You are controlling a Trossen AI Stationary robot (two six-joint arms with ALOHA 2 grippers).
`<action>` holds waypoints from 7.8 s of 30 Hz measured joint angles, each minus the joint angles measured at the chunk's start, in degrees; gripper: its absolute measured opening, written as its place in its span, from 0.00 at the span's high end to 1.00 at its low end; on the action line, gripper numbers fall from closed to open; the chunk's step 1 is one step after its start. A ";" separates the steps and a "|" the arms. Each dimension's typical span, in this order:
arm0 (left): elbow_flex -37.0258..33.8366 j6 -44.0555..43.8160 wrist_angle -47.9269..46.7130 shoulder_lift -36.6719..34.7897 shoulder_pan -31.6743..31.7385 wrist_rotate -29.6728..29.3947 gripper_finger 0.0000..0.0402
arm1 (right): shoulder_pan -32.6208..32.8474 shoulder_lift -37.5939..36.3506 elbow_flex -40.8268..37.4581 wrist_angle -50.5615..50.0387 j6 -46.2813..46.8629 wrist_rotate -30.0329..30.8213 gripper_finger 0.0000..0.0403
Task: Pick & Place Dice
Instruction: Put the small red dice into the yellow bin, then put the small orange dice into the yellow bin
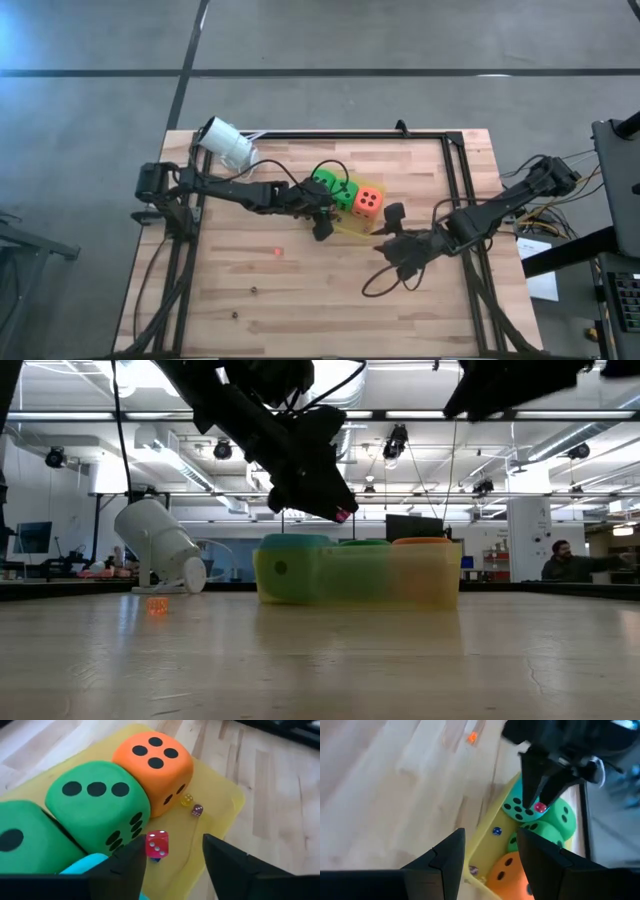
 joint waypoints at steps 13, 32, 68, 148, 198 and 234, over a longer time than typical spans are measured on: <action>0.00 10.12 0.25 0.00 0.02 0.00 0.47 | -7.24 0.64 -14.64 28.58 -25.21 -1.73 0.57; 0.00 11.84 3.22 0.00 0.09 0.51 0.49 | -22.15 0.65 -17.46 37.46 -44.39 -19.35 0.57; -0.02 15.19 5.29 -0.12 0.17 1.95 0.49 | -27.08 9.33 -12.89 37.69 -55.53 -19.18 0.57; -19.56 1.89 -18.84 -7.91 -19.45 -1.46 0.54 | -8.96 -12.12 -13.28 17.80 -27.20 -19.11 0.57; -2.61 6.80 -7.76 -8.29 -6.05 -9.68 0.88 | -8.99 -12.12 -15.84 18.27 -33.67 -17.53 0.57; -0.51 7.76 10.41 5.14 -2.51 -7.11 0.87 | -8.99 -12.16 -15.82 20.77 -33.22 -17.56 0.57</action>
